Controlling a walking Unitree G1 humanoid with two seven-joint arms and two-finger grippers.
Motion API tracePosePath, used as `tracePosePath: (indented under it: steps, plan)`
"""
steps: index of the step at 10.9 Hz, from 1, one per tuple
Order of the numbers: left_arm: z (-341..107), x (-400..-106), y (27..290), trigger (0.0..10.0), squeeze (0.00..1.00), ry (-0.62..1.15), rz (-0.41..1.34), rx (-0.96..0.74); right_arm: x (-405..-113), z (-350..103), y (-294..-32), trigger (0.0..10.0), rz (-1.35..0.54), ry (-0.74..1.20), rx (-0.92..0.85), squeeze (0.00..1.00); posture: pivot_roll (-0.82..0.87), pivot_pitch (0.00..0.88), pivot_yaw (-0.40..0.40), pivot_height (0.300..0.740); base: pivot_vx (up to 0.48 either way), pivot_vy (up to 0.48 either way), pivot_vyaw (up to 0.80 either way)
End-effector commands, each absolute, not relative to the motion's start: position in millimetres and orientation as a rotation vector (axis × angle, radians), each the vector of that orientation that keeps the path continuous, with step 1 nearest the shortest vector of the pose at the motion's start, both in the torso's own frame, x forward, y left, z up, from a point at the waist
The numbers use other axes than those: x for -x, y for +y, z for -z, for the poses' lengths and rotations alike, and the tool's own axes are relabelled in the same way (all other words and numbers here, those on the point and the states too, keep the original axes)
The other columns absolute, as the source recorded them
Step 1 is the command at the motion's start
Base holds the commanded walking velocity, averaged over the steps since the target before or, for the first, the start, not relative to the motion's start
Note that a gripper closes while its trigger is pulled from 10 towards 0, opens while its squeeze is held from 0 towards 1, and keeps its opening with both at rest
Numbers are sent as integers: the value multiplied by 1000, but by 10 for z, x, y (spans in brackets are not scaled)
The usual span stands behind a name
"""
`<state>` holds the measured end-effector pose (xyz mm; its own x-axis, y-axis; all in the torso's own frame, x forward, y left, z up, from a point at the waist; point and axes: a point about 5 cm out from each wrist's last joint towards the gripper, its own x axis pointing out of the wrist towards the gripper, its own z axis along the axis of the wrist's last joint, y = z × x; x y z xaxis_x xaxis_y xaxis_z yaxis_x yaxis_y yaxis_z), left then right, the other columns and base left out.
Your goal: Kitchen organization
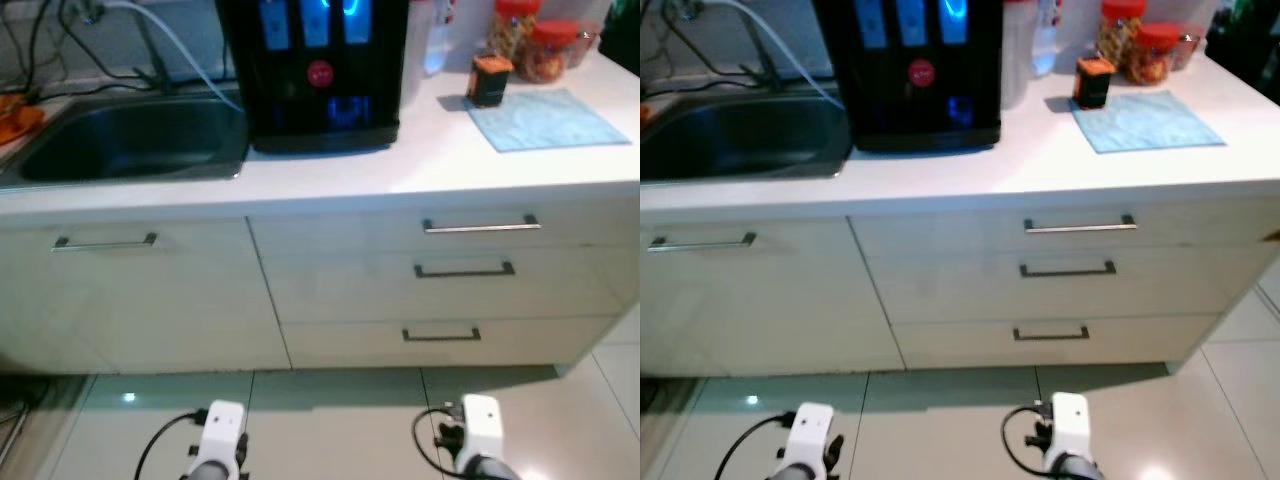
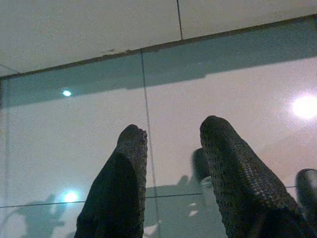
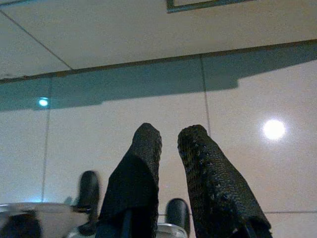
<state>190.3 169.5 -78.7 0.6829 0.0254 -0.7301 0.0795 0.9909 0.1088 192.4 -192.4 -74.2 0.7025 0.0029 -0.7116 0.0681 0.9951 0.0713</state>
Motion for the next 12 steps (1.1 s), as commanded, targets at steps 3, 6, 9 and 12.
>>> tracePosePath:
  steps: [3, 6, 9, 12]
  plan:
    - [794, -1884, 1740, 10000, 0, 830, 27, -137, -1892, 767, -1868, 10000, 26, 802, -123, 0, -54, 50, 78, 740, 0, 0, 0]
    - [792, -1891, 1730, 10000, 0, 831, 27, -139, -1887, 768, -1868, 10000, 27, 801, -127, 0, -54, 54, 79, 740, 0, 459, 0]
    - [792, -1892, 1733, 10000, 0, 830, 21, -136, -1882, 770, -1868, 10000, 31, 799, -128, 0, -54, 54, 79, 740, 0, 480, 0]
    - [792, -1891, 1737, 10000, 0, 831, 15, -134, -1887, 767, -1870, 10000, 30, 798, -126, 0, -45, 57, 76, 740, 0, 480, 0]
